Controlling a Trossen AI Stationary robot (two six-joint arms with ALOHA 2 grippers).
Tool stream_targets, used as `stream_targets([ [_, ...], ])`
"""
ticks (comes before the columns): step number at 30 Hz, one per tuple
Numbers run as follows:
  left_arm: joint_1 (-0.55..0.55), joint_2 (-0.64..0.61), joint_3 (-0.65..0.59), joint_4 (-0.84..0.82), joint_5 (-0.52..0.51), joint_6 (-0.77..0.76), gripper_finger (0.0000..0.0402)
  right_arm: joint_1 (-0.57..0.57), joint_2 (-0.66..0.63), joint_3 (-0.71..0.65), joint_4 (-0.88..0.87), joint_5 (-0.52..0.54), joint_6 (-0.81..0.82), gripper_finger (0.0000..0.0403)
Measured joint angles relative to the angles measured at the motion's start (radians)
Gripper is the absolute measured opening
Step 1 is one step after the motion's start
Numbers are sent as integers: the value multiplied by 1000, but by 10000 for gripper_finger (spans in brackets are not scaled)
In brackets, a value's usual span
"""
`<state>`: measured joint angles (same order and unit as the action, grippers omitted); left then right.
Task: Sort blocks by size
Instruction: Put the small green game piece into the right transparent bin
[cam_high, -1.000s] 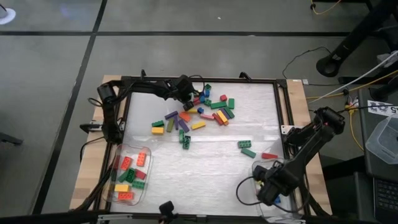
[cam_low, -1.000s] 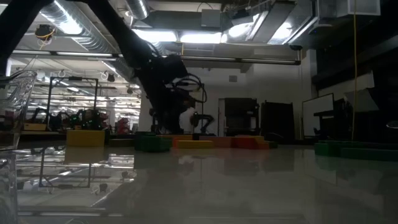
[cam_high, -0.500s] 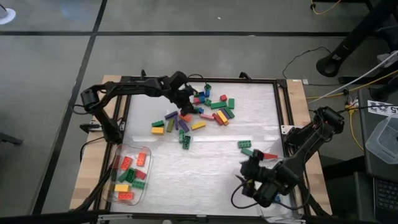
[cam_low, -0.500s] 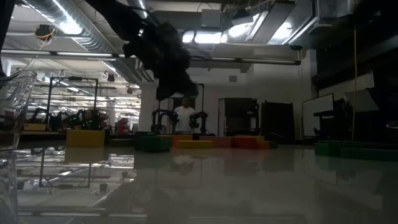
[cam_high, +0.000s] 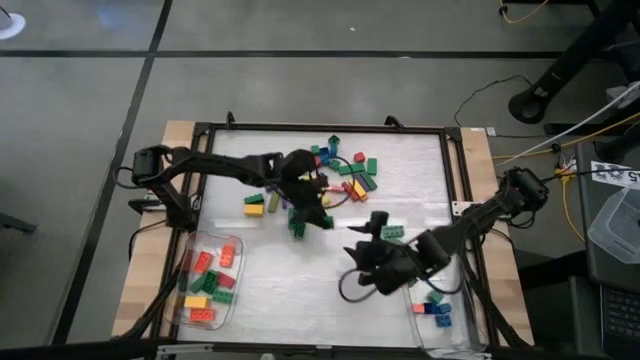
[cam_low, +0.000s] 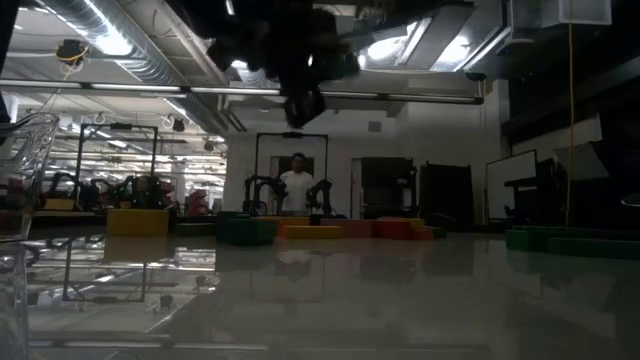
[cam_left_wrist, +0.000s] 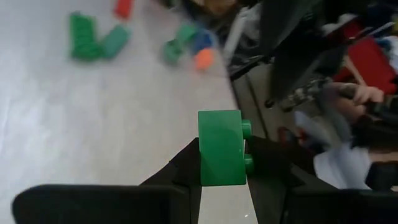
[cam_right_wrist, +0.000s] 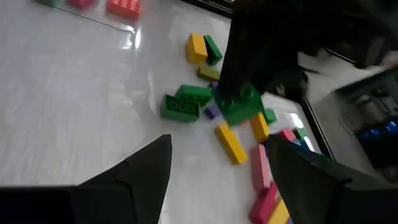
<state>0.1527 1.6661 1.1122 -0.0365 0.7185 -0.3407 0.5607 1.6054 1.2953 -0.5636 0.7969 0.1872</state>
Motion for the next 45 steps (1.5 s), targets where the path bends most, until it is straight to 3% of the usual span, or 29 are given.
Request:
stream_targets([
  [9, -93, 0, 0, 162, 27, -98, 87, -33, 0, 0, 218, -88, -344, 262],
  [15, -125, 0, 0, 242, 41, -146, 88, -32, 1, -1, 264, -128, -430, 262],
  [23, -154, 0, 0, 266, 42, -167, 88, -35, 1, -1, 278, -136, -461, 246],
  [28, -165, 0, 0, 266, 41, -151, 88, -45, 1, -1, 276, -151, -462, 204],
  [35, -167, 0, -1, 260, 32, -121, 88, -58, 1, -1, 276, -259, -472, 139],
  [39, -168, 0, -2, 252, 18, -98, 100, -57, 1, -1, 274, -263, -464, 139],
  [45, -173, 0, -1, 256, -1, -63, 156, -58, 1, -1, 272, -294, -392, 167],
])
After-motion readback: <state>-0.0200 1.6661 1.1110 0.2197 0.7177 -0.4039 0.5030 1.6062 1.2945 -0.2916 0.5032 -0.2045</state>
